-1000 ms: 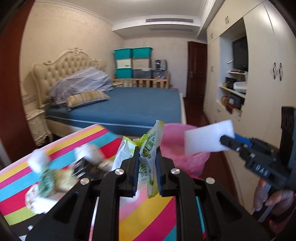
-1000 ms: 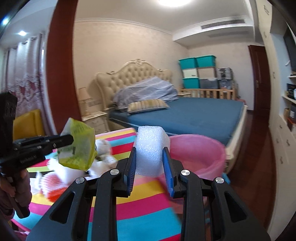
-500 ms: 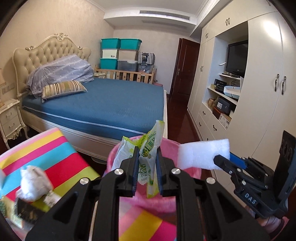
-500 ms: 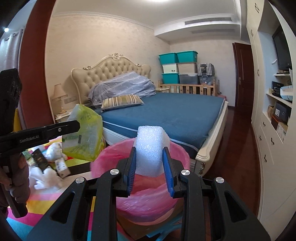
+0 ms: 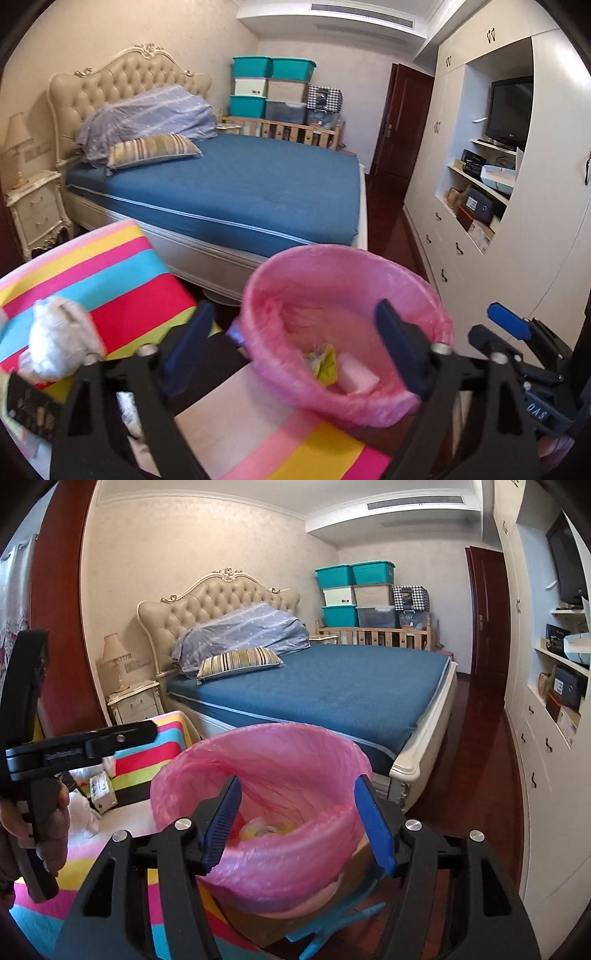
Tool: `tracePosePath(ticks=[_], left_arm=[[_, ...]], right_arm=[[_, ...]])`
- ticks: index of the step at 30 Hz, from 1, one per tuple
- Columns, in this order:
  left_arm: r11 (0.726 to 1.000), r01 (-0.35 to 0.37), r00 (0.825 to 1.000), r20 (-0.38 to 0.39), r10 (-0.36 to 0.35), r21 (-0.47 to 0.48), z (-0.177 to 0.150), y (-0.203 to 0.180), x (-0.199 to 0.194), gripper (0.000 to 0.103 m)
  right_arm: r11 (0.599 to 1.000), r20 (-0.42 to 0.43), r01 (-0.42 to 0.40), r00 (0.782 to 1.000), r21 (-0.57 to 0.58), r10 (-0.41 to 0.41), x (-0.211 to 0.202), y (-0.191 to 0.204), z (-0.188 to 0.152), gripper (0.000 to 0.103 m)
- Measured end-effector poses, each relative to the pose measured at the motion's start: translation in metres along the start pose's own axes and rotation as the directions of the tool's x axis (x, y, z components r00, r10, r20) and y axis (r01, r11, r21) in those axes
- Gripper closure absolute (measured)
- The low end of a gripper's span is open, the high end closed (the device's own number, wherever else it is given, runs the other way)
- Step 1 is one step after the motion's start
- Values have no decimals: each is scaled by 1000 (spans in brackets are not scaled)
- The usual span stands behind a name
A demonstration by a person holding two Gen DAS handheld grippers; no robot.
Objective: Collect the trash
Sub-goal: 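Carry both items to the pink bin and open both grippers over it, then move both open tools back over the table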
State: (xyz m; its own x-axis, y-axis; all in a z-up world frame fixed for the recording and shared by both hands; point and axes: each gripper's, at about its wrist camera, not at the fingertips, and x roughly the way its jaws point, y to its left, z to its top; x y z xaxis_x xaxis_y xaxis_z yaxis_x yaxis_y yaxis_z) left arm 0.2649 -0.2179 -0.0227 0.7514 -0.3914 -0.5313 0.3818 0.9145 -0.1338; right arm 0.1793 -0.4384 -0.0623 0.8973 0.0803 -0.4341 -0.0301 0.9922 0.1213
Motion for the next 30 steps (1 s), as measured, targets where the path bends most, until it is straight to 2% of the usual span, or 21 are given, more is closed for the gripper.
tracePosePath(ticks=[1, 3, 5, 8, 15, 22, 30], left_arm=[[1000, -20, 1000, 9, 20, 1, -3, -2, -6, 5], [999, -50, 999, 17, 50, 14, -7, -2, -18, 5], [998, -58, 998, 15, 58, 30, -10, -3, -29, 5], [997, -70, 997, 26, 69, 42, -18, -3, -48, 5], [999, -43, 999, 20, 43, 22, -42, 2, -88, 5], [997, -71, 997, 34, 69, 35, -64, 16, -140, 5], [986, -164, 985, 62, 162, 34, -96, 49, -210, 5]], right_arm=[[1000, 1, 1, 1000, 2, -1, -4, 0, 0, 41], [1000, 4, 9, 1000, 2, -9, -13, 5, -3, 41], [1000, 7, 12, 1000, 10, -12, -21, 5, -5, 36], [1000, 11, 5, 1000, 31, -5, -34, 7, -12, 35], [999, -41, -38, 998, 28, 39, -46, 27, -30, 35], [992, -97, -119, 989, -43, 115, -46, 76, -46, 35], [972, -155, -212, 968, -99, 195, -42, 125, -60, 35]])
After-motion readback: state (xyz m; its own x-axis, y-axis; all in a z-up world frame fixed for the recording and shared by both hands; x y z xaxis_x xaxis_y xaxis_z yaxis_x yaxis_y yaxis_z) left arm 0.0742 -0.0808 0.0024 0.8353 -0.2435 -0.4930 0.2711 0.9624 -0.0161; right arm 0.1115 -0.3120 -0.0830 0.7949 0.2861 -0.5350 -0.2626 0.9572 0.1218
